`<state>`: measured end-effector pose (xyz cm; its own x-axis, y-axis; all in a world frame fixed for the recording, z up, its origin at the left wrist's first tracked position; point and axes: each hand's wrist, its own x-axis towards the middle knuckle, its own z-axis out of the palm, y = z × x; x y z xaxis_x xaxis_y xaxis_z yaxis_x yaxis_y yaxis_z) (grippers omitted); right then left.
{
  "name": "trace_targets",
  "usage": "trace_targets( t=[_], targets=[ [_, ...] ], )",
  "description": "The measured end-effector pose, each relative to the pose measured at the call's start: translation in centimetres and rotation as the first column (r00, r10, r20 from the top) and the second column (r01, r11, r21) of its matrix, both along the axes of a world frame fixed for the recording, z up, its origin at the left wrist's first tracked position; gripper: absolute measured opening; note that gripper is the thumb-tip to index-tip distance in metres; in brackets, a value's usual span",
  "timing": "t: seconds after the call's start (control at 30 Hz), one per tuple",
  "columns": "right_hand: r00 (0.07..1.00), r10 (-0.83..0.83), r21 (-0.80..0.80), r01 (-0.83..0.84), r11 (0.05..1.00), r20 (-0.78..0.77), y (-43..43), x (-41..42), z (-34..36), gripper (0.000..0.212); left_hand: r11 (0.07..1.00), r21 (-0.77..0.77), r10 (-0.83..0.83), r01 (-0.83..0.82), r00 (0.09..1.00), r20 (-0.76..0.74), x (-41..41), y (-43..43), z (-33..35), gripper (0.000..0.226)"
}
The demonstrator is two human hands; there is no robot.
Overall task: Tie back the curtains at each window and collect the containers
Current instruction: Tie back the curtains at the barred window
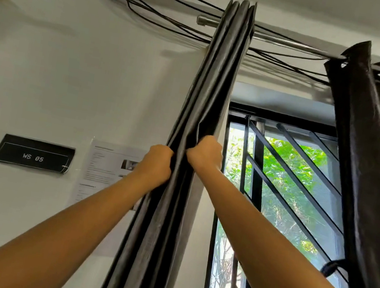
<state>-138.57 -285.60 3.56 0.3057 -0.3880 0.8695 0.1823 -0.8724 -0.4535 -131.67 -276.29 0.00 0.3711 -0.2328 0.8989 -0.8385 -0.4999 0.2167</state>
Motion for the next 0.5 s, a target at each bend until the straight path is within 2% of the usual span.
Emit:
trace_targets(
  t=[0.03,0.13,0.23,0.37,0.5],
  targets=[
    [1.0,-0.014,0.003,0.014,1.0,0.007,-0.3,-0.1,-0.6,0.007,1.0,-0.006,0.005,-0.005,1.0,-0.022,-0.2,-0.4,-0.6,0.041],
    [0.998,0.002,-0.026,-0.001,1.0,0.064,-1.2,-0.4,-1.9,0.005,1.0,-0.012,0.015,-0.016,0.999,-0.038,-0.5,-1.5,-2.1,0.045],
    [0.994,0.06,-0.035,-0.057,0.998,0.095,-2.3,-1.1,-3.3,0.014,0.999,0.007,0.041,-0.04,0.991,-0.128,-1.0,-2.1,-3.5,0.046],
    [0.991,0.113,0.061,-0.117,0.991,0.075,-3.8,-1.6,-5.7,0.026,0.999,-0.05,-0.023,0.017,0.994,-0.105,-1.3,-2.6,-5.5,0.043],
    [0.99,0.068,0.16,-0.088,0.983,0.123,-5.4,-2.6,-7.0,0.031,0.995,-0.087,0.027,-0.037,0.993,-0.117,-2.6,-3.0,-6.8,0.039]
  ],
)
